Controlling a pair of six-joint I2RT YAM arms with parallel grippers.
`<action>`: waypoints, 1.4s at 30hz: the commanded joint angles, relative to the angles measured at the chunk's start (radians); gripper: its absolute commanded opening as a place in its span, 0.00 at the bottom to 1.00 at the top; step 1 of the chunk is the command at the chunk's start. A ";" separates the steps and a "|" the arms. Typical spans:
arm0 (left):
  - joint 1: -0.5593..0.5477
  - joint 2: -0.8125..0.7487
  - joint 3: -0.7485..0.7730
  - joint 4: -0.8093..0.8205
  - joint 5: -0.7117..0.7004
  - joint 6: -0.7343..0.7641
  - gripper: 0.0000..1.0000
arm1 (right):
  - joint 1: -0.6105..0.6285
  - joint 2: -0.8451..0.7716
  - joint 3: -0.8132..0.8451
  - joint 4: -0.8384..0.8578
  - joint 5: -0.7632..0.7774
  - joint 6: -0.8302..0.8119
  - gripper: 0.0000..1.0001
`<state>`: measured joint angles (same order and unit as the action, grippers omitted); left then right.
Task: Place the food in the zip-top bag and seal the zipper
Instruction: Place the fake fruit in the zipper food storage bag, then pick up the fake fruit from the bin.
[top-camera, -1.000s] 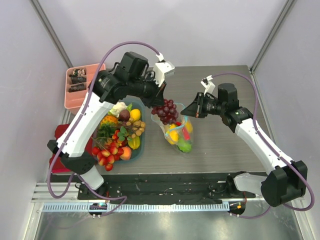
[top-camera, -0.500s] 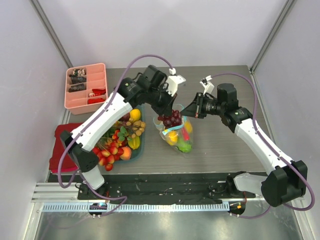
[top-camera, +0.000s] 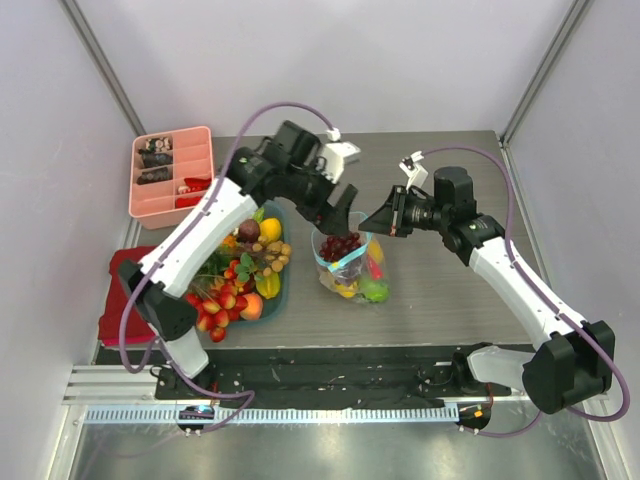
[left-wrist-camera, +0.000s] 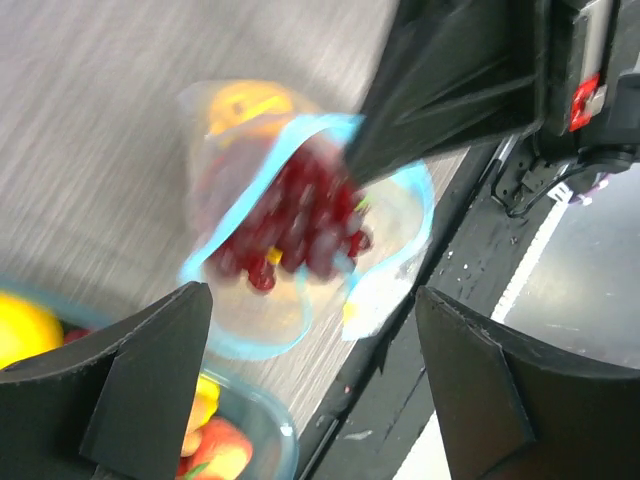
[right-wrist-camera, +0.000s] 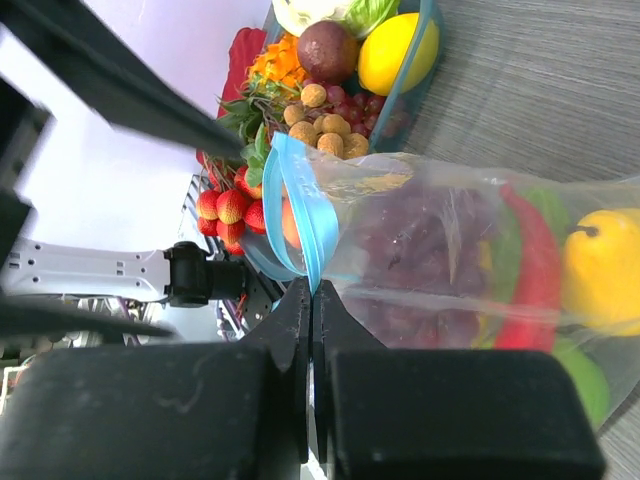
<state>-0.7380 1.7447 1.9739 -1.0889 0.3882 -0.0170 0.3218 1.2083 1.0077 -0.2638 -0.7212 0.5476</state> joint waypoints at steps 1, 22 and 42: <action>0.113 -0.163 -0.064 -0.012 0.190 0.060 0.86 | 0.005 -0.044 0.026 0.034 -0.029 -0.012 0.01; 0.182 -0.336 -0.394 -0.008 0.074 0.395 0.68 | 0.005 -0.087 0.045 -0.064 -0.023 -0.132 0.01; 0.238 -0.179 -0.552 0.024 -0.207 0.951 0.85 | 0.005 -0.030 0.026 -0.022 -0.034 -0.081 0.01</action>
<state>-0.4847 1.5261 1.4246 -1.0813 0.2050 0.8387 0.3218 1.1721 1.0134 -0.3367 -0.7456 0.4580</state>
